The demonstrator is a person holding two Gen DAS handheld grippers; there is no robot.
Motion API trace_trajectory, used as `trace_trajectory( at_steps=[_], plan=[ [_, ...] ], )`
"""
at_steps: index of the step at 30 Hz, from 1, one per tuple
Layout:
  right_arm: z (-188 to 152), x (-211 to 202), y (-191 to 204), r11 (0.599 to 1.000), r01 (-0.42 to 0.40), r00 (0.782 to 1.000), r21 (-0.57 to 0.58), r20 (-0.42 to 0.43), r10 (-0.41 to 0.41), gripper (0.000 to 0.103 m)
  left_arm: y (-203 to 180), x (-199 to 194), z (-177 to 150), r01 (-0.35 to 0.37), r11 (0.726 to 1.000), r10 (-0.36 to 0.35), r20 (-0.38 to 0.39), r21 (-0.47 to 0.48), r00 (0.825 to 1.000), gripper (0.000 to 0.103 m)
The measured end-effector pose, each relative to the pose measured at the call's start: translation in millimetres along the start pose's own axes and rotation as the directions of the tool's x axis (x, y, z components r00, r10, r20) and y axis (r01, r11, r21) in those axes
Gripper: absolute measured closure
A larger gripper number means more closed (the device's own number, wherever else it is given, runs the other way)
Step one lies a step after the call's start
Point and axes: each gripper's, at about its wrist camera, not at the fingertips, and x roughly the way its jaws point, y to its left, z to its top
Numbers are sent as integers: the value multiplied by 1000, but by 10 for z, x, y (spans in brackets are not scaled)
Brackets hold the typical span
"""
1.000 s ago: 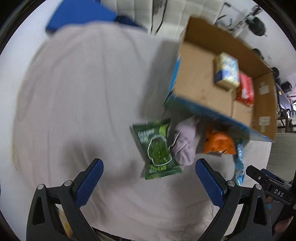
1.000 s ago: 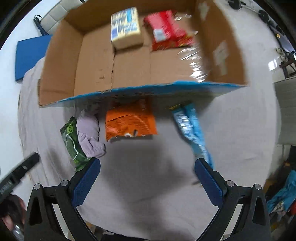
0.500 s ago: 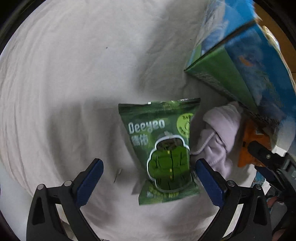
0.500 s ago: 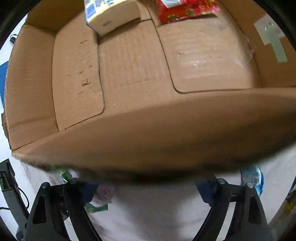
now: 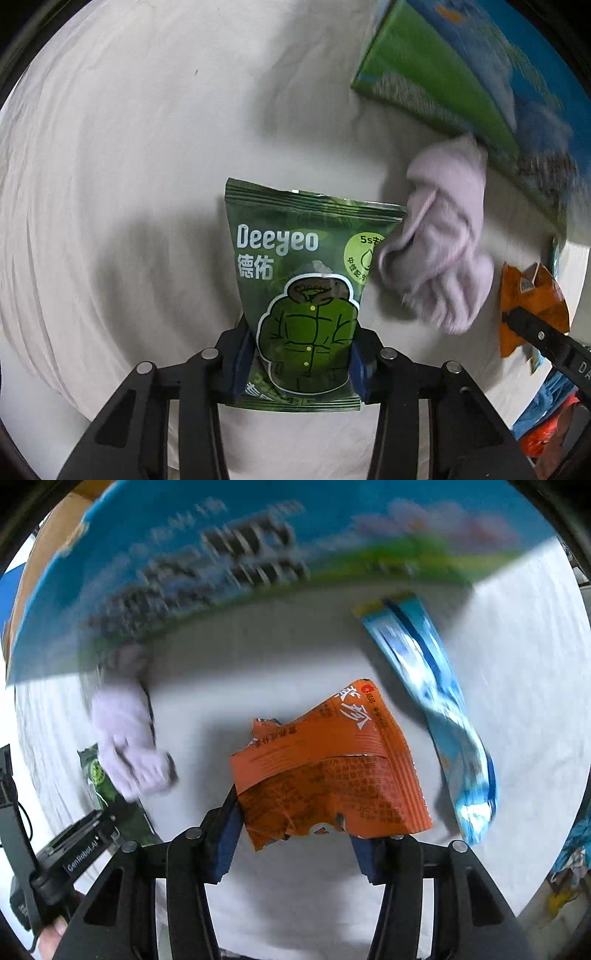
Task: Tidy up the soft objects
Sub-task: 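Grasp the green Deeyeo bag with the left gripper while the right grasps the orange bag, then carry both bags into the box and open both grippers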
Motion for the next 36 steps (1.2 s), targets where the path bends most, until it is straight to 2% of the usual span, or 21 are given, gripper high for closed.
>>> trace_trajectory(
  at_steps=[4,10,17,20,22,28,32,36],
  plan=[
    [-203,23,-72,1000,10,1000,-7,11,-10,51,-62,0,-198,-14,1000,14,18,12,1000,67],
    [-436,-44,-118,1000,-28,999,-14,23,28,53,-193,-209,-467,-8,999,5,80,42,997,68],
    [-549,-594,-36,991,-127,987,-47,96,131,55,-480,-772,-775,80,992,-94,148,94,985,68],
    [-544,-943,20,985,-160,975,-70,148,169,55,-663,-1114,-648,106,986,-129,190,127,973,68],
    [-477,-1248,30,980,-178,964,-86,186,191,55,-748,-1391,-394,126,981,-156,214,148,964,68],
    [-385,-1905,162,969,-214,926,-125,289,242,55,-925,-2075,-210,124,970,-188,319,211,929,68],
    [-178,-2249,125,965,-225,907,-132,333,257,55,-924,-2333,42,123,967,-201,373,222,906,68],
    [-17,-2397,85,966,-226,896,-124,364,256,56,-1005,-2410,279,130,966,-212,397,222,893,68]
  ],
)
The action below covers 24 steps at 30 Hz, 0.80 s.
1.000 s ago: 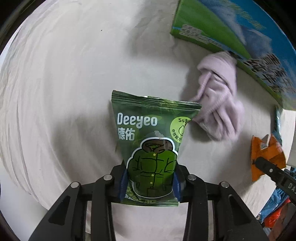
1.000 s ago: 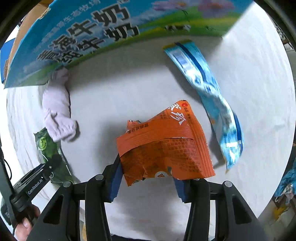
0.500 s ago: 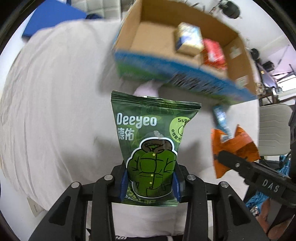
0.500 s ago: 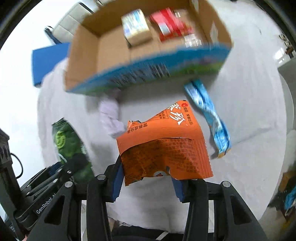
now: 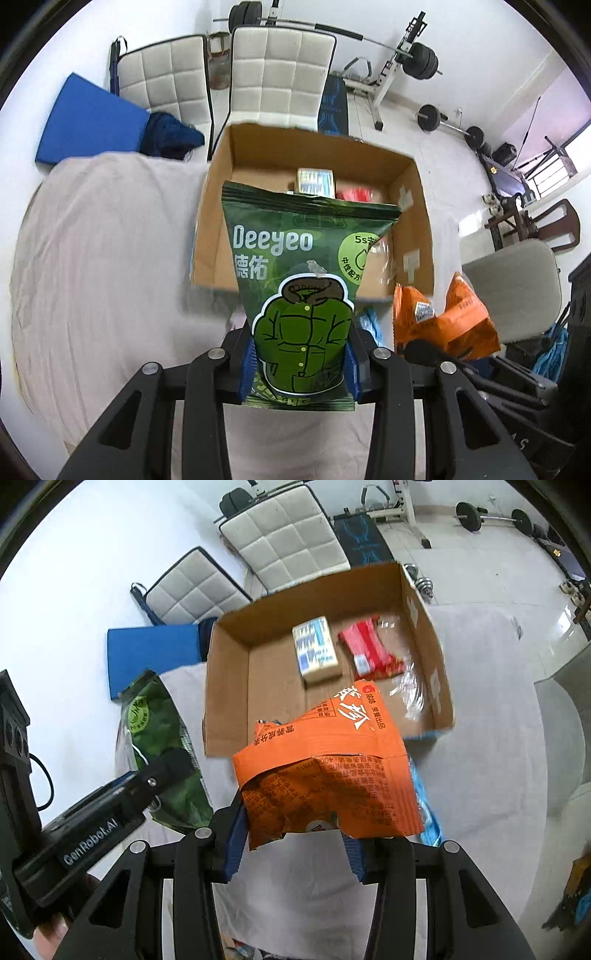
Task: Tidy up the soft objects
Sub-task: 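Carry both bags into the box and open both grippers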
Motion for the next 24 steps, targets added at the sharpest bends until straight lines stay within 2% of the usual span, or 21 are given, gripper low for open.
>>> trace_trajectory(
  at_steps=[6,12,17,24],
  plan=[
    [385,109,-59,999,36,999,23,30,-37,56,-34,30,405,5,1000,-5,7,19,1000,68],
    [766,403,-205,995,84,996,62,12,-85,56,-5,370,845,-51,997,52,-23,54,998,68],
    [1000,857,-398,987,127,991,96,-53,-122,56,88,925,1186,-89,994,95,-106,61,990,68],
    [1089,1411,-603,979,170,979,117,-131,-154,56,158,1643,1453,-105,993,115,-238,55,964,68]
  ],
)
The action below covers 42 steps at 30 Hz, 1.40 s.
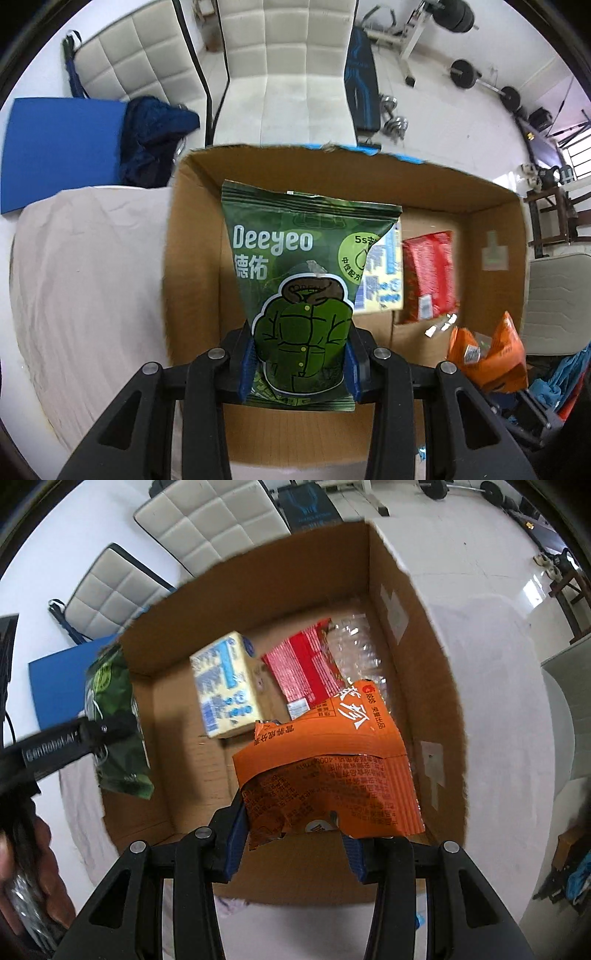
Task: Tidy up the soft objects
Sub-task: 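Carry both bags into the box and open both grippers, then grasp the lilac cloth with the left gripper while the right grasps the blue wrapper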
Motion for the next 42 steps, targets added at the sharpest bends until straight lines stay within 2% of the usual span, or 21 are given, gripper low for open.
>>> trace_trajectory(
  at_steps=[7,10,12,14,16,21,26,29,35,39,40,42],
  plan=[
    [19,302,-59,1000,15,999,10,-44,-14,55,-31,350,164,-14,1000,14,-57,5,998,67],
    [34,424,-56,1000,15,995,5,-97,-14,53,-39,430,206,-26,1000,27,-79,11,997,67],
    [31,474,-46,1000,13,993,-5,-120,-14,48,-17,492,220,-32,999,31,-109,-8,994,65],
    [28,465,-19,999,28,993,-20,-114,-30,40,-6,499,244,-19,1000,16,-110,-20,994,62],
    [23,446,6,999,32,994,-29,-107,-35,37,22,498,277,-27,999,24,-107,-24,994,61],
    [40,379,53,998,51,994,-45,-89,-55,31,45,359,246,-29,999,27,-78,-24,997,61],
    [10,189,109,997,57,995,-58,-73,-61,31,67,112,88,-36,999,36,-30,-11,999,60],
    [-47,74,125,995,65,996,-80,-59,-70,22,121,-59,-64,-31,999,31,3,-21,1000,60],
    [-190,-120,215,987,97,995,-126,-22,-101,22,205,-377,-411,-20,999,23,63,-35,998,60],
    [-318,-294,292,975,144,990,-169,22,-142,14,196,-579,-656,-12,999,16,109,-39,994,60],
    [-364,-349,315,972,153,988,-180,35,-149,14,186,-638,-722,-18,999,23,126,-37,992,58],
    [-435,-448,342,968,159,987,-197,52,-152,14,193,-768,-858,-33,999,40,167,-42,985,35]
  ],
)
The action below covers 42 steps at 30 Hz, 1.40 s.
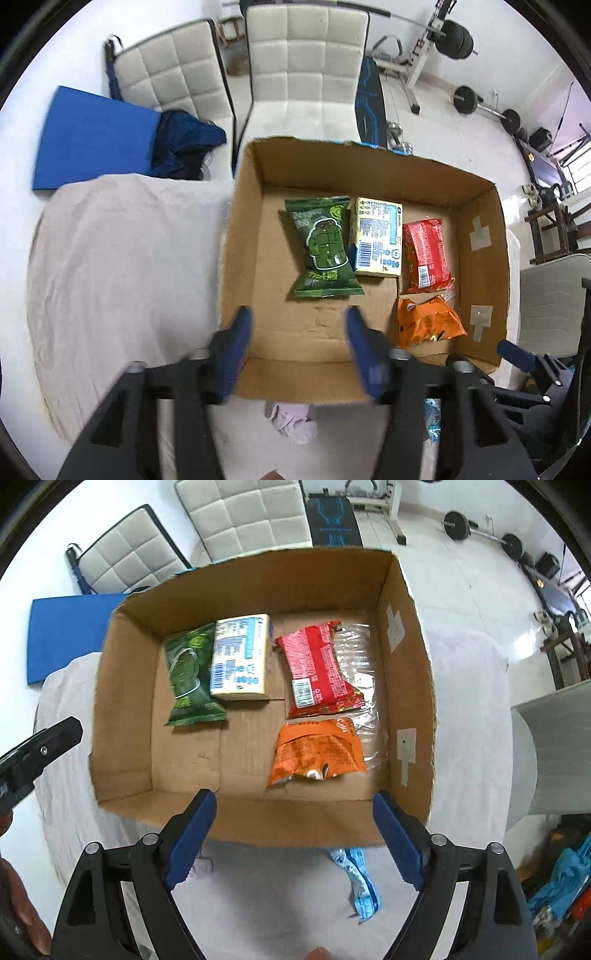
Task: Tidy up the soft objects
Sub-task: 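Grasp the lilac cloth with the left gripper while the right grasps the blue wrapper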
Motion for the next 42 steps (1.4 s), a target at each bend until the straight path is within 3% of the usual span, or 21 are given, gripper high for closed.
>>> trace_trajectory(
  at_steps=[3,4,5,6,12,16,24,34,42],
  plan=[
    [-117,-152,71,999,20,999,-33,39,-19,1,7,-191,-136,-21,1000,21,55,1,998,26],
    [-166,-228,96,999,31,998,-42,59,-28,0,1,-245,-182,-28,1000,27,67,5,997,21],
    [-195,-270,107,998,32,997,-46,69,-28,0,2,-287,-211,-26,1000,26,75,6,997,9],
    [-239,-344,118,998,30,996,-50,85,-25,0,-3,-336,-251,-22,1000,21,84,10,996,7],
    [-447,-630,85,998,6,994,-67,107,1,0,-39,-606,-497,-14,1000,12,118,21,993,6],
    [-561,-671,-90,996,28,997,-80,72,-22,0,-28,-695,-711,-8,1000,6,123,15,992,6],
    [-766,-202,-561,996,78,994,-53,-74,-82,0,-15,-139,-1134,-44,999,44,-52,-5,998,6],
    [-907,734,-864,994,107,970,-20,-219,-109,0,45,818,-1226,-63,997,53,-236,-33,970,6],
    [-935,1132,-1019,995,97,954,30,-288,-84,0,30,1328,-1228,-51,998,36,-333,-36,942,6]
  ],
)
